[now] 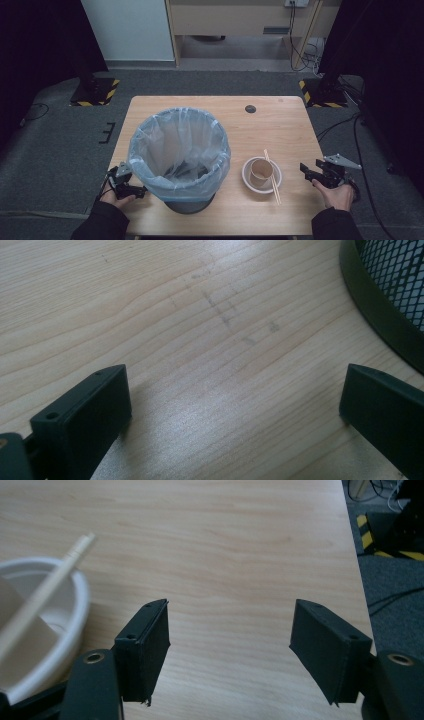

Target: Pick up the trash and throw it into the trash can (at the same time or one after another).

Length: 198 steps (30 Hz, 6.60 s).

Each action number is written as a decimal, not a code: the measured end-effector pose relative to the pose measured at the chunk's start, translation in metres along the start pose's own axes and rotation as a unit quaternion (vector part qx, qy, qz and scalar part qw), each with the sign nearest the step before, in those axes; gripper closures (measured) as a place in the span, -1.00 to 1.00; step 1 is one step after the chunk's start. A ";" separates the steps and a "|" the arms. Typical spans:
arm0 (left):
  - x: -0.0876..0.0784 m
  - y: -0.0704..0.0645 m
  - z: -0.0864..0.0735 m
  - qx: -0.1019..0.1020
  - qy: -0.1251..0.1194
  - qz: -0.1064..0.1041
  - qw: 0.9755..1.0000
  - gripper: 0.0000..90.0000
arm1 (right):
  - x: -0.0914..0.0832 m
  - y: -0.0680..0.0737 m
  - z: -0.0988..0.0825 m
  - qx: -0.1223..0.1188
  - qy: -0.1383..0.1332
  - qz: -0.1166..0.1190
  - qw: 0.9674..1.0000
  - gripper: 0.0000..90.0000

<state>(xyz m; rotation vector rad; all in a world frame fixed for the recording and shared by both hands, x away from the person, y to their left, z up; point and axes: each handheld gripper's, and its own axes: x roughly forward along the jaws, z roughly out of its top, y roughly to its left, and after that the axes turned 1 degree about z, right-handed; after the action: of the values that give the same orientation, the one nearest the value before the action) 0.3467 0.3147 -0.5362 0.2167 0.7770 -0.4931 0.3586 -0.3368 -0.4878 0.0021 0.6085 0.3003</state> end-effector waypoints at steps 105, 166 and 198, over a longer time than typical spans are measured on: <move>0.002 -0.001 0.002 0.000 0.000 0.002 1.000 -1.00 | 0.035 0.099 0.042 -0.081 0.100 0.171 0.977 0.88; 0.002 -0.001 0.003 0.001 0.001 0.001 1.000 -1.00 | -0.048 0.067 0.097 0.056 -0.201 0.174 0.962 0.88; 0.003 -0.001 0.003 0.001 -0.001 0.000 1.000 -1.00 | -0.087 0.082 0.137 0.053 -0.302 0.212 0.928 0.88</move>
<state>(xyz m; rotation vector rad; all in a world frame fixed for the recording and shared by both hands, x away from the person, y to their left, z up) 0.3498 0.3121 -0.5364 0.2179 0.7754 -0.4929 0.3455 -0.2710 -0.3187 0.3250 -0.0003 0.6551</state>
